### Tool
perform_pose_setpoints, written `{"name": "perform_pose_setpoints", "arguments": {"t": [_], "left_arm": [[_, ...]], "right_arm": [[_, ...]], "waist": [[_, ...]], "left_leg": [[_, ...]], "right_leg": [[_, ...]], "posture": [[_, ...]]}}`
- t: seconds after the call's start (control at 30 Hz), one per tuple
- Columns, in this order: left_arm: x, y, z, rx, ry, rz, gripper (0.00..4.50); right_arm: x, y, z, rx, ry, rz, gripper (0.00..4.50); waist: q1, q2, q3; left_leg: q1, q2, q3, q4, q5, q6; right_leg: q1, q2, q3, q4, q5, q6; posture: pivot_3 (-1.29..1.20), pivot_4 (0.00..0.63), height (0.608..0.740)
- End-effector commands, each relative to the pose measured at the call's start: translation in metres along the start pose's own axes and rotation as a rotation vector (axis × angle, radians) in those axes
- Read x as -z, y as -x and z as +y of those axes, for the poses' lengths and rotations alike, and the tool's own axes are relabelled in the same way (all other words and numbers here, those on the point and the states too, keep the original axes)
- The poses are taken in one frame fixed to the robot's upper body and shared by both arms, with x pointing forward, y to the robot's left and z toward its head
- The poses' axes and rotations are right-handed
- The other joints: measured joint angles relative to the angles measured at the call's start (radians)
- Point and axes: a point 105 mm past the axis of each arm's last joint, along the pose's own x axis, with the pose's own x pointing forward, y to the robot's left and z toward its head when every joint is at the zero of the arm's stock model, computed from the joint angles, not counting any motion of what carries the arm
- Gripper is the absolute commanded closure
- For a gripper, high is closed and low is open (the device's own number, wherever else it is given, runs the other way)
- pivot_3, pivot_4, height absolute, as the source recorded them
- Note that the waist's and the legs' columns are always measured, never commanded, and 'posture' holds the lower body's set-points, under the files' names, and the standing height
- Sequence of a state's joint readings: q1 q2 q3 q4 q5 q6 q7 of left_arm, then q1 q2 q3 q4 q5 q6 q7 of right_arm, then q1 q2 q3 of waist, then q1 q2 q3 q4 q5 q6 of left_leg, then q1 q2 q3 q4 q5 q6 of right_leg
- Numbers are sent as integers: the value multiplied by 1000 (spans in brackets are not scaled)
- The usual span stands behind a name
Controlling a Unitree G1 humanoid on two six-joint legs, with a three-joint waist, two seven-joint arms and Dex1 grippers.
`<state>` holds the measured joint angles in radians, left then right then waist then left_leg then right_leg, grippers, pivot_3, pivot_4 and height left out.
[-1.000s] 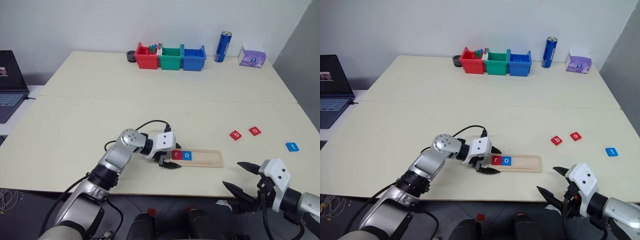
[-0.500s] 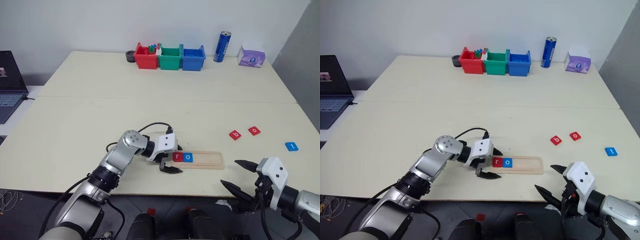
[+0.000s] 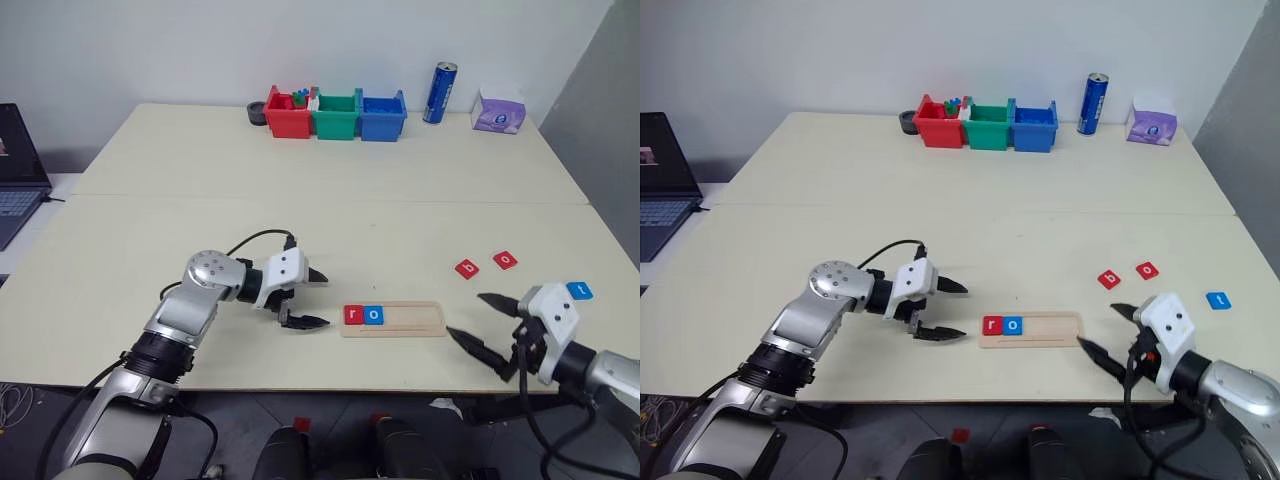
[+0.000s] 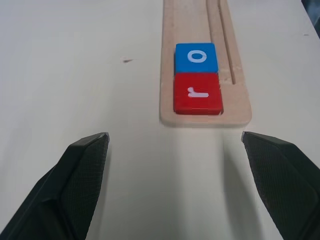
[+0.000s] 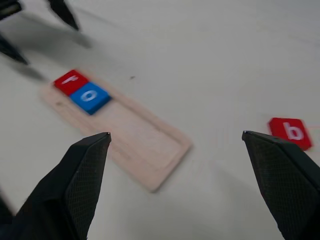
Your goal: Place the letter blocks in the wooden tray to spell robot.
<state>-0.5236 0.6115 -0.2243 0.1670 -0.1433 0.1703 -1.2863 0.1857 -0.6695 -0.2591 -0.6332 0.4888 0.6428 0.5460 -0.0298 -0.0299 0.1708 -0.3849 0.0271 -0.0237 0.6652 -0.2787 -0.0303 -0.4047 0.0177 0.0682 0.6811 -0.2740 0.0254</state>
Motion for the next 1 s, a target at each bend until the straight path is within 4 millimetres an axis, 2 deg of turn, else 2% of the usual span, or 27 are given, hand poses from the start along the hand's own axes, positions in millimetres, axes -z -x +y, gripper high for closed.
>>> {"name": "perform_pose_setpoints", "arguments": {"t": [0.03, 0.2, 0.4, 0.57, 0.77, 0.87, 1.0], "left_arm": [[-14, 19, 1, -74, 19, -96, 20], [-13, 31, -11, -124, 80, -140, 20], [-18, 34, -27, -91, 108, -192, 20], [-18, 34, -35, -82, 114, -198, 20], [-12, 35, -41, -94, 116, -187, 20], [-8, 37, -43, -102, 121, -178, 0], [-5, 38, -44, -105, 119, -165, 0]], "right_arm": [[3, -16, -27, 143, -27, 0, 0], [8, -37, -45, 171, -62, 10, 0], [16, -55, -66, 171, -115, 11, 0], [25, -67, -75, 144, -134, 43, 0], [34, -72, -77, 97, -164, 80, 0], [37, -73, -78, 96, -176, 87, 600], [41, -75, -81, 115, -145, 103, 2016]], "waist": [[-1, 0, 0], [-2, 1, 0], [1, 1, 0], [-2, 1, 1], [-2, 1, 1], [-2, 1, 1], [-2, 1, 1]], "left_leg": [[0, 0, 0, 0, 0, 0], [0, 1, 0, -1, 0, 0], [-1, 0, 1, -1, 0, 0], [0, 1, 1, -1, 0, 0], [1, 1, 1, -1, 0, 0], [1, 1, 1, -1, 0, 0], [1, 1, 1, -1, 0, 0]], "right_leg": [[0, 0, 0, 0, 0, 0], [-1, -1, 1, 0, 1, -2], [-1, -1, 1, 0, 2, -3], [-1, -1, 1, 0, 3, -5], [-1, -1, 1, 0, 3, -5], [-1, -1, 1, 0, 3, -5], [-1, -1, 1, 0, 3, -5]], "posture": [[0, 150, 740], [0, 150, 740], [0, 150, 740], [0, 150, 740], [0, 150, 740], [0, 150, 740], [0, 150, 740]]}}
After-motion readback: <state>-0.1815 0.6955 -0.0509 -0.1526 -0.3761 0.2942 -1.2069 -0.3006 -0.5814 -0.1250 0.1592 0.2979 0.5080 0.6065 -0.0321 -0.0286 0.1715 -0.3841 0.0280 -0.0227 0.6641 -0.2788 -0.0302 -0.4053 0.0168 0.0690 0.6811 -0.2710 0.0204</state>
